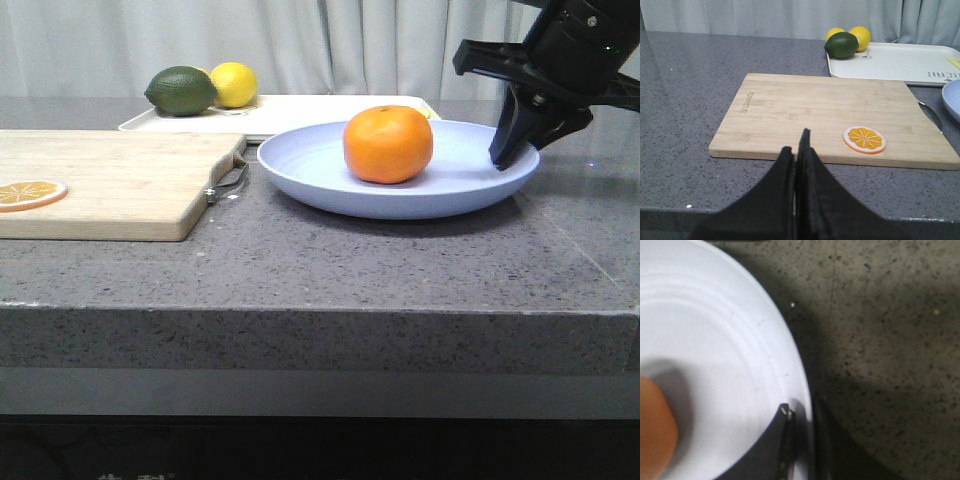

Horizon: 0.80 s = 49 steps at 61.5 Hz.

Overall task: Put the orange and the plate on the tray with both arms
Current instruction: 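Grasp the plate rim nearest the right gripper and tilt it up, then lift the plate with the orange and carry it onto the white tray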

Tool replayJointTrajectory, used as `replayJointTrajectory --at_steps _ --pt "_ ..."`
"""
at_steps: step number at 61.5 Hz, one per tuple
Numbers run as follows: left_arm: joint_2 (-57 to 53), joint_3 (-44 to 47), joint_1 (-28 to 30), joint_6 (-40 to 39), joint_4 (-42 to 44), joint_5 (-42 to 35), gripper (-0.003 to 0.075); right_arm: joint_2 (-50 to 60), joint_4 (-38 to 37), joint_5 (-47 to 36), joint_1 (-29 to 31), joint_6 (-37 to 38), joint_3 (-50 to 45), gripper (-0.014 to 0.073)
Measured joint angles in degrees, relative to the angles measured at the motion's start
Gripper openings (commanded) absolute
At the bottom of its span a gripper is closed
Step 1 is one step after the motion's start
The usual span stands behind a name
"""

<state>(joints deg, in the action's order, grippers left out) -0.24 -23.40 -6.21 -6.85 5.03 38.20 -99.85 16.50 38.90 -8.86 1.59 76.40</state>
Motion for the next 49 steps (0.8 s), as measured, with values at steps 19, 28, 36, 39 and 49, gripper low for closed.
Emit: replayJointTrajectory --at_steps 19,28,36,39,49 --pt "0.0 0.0 0.0 0.0 0.0 0.0 -0.0017 -1.9 3.6 8.7 0.6 -0.8 10.8 -0.007" --pt "0.0 0.0 0.0 0.0 0.0 0.0 -0.0017 -6.8 5.3 14.2 0.6 -0.9 21.0 -0.007" --pt "0.0 0.0 0.0 0.0 0.0 0.0 -0.0017 -12.5 7.3 17.0 0.6 -0.9 31.6 -0.0061" --pt "0.0 0.0 0.0 0.0 0.0 0.0 -0.0017 -15.3 8.0 17.4 0.6 -0.9 36.3 -0.0061" --pt "0.0 0.0 0.0 0.0 0.0 0.0 -0.0017 -25.5 9.2 18.2 0.6 1.6 52.7 -0.0061"
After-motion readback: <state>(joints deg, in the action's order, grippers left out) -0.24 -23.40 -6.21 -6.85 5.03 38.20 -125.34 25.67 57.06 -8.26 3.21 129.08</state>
